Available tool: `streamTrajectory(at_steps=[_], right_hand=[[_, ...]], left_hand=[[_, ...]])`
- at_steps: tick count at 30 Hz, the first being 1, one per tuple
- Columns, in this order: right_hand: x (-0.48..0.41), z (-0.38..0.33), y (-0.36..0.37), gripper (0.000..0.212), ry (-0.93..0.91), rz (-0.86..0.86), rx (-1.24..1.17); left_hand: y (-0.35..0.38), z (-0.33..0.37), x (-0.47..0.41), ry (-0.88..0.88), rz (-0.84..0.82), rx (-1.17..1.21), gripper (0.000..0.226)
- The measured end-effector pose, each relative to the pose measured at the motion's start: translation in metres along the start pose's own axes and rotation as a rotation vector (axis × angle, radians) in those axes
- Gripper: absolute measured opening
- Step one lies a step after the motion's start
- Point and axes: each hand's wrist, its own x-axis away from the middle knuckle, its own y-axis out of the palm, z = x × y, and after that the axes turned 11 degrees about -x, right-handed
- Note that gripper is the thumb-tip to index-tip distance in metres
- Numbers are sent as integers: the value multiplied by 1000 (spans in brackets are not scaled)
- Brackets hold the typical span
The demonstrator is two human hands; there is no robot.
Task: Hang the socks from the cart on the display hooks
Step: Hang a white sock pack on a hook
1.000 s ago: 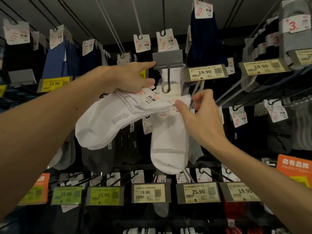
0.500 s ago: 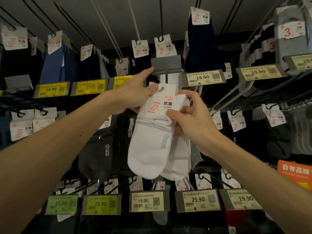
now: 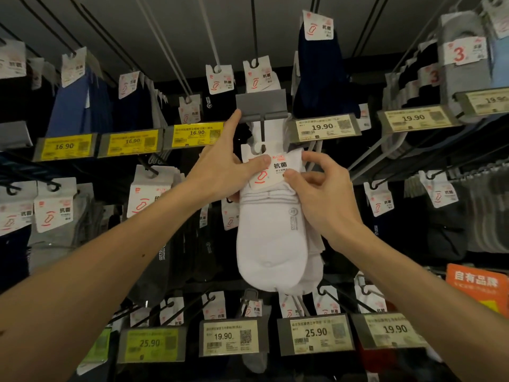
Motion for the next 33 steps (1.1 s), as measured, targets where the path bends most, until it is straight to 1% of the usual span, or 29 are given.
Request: streamTrajectory(at_steps=[3, 7, 9, 10, 11, 12, 14, 16, 17, 19, 21, 22, 23, 25, 26, 27, 29, 31, 33], right_hand=[[-2, 2, -3, 46, -14, -26, 47], [-4, 11, -6, 43, -41, -48, 163], [-1, 16, -9, 44, -59, -21, 248], [2, 21, -11, 47, -63, -7, 282], [4, 26, -14, 54, -46, -3, 294], [6, 33, -16, 66, 1, -11, 280], [8, 44, -16, 96, 139, -61, 202], [8, 52, -13, 118, 250, -120, 118], [5, 57, -11, 122, 287, -142, 79], [-1, 65, -4, 123, 334, -192, -14], [-6, 74, 2, 126, 397, -246, -161], [-8, 78, 3, 125, 442, -262, -236], [-8, 79, 2, 117, 460, -272, -295], [-9, 75, 3, 79, 463, -252, -370], [-9, 75, 3, 64, 460, -269, -400], [-10, 81, 1, 58, 455, -290, -426], [-9, 85, 1, 53, 436, -324, -461], [-6, 84, 5, 48, 430, -332, -452], [-5, 85, 5, 47, 424, -342, -430]], left_hand=[[7, -7, -1, 28, 49, -94, 99], [18, -8, 7, 75, 106, -145, 103], [29, -9, 16, 88, 194, -134, 103], [37, -13, 22, 84, 252, -86, 102], [46, -18, 30, 63, 303, 5, 100], [57, -22, 40, 26, 343, 119, 98], [79, -29, 56, -59, 358, 324, 100], [90, -30, 58, -177, 285, 501, 106], [91, -29, 55, -242, 216, 594, 106], [92, -31, 45, -332, 49, 805, 102], [98, -33, 41, -325, -98, 933, 86], [103, -32, 42, -306, -128, 939, 76], [108, -31, 43, -297, -120, 912, 72], [117, -29, 43, -284, -66, 854, 76], [118, -28, 42, -268, -45, 815, 78], [119, -28, 42, -258, -27, 781, 78], [122, -34, 40, -262, 17, 735, 67], [122, -38, 41, -259, 15, 723, 60], [119, -37, 44, -249, -5, 718, 66]])
